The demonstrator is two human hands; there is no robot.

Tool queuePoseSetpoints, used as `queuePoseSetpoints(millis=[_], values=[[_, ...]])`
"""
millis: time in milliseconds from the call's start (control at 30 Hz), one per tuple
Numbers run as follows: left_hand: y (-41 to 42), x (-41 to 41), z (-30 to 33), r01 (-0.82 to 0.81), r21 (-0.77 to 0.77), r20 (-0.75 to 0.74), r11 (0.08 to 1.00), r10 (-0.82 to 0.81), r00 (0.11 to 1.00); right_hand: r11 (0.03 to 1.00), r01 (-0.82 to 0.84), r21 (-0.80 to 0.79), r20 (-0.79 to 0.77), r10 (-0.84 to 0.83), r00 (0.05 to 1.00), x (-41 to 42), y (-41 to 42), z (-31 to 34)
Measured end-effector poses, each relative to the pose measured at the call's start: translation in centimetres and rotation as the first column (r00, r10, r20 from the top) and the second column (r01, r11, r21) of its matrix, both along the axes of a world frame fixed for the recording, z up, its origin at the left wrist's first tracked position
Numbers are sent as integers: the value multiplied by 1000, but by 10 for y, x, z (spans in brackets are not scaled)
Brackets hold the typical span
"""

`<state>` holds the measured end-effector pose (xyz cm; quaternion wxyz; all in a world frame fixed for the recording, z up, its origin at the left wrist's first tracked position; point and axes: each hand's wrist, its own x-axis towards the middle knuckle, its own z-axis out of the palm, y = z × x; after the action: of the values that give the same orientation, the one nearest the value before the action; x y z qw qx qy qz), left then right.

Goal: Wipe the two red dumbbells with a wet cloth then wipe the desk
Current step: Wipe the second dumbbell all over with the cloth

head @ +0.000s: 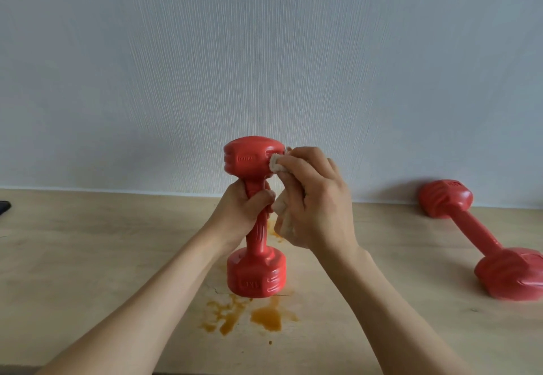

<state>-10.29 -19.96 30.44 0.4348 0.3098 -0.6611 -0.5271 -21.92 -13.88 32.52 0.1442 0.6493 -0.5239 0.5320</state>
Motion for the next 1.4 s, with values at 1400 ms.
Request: queuePoseSetpoints(millis=[1400], values=[[-1,18,10,-198,-26,95,980,200,975,935,-329,133,435,244,867,-14,-1,-1]])
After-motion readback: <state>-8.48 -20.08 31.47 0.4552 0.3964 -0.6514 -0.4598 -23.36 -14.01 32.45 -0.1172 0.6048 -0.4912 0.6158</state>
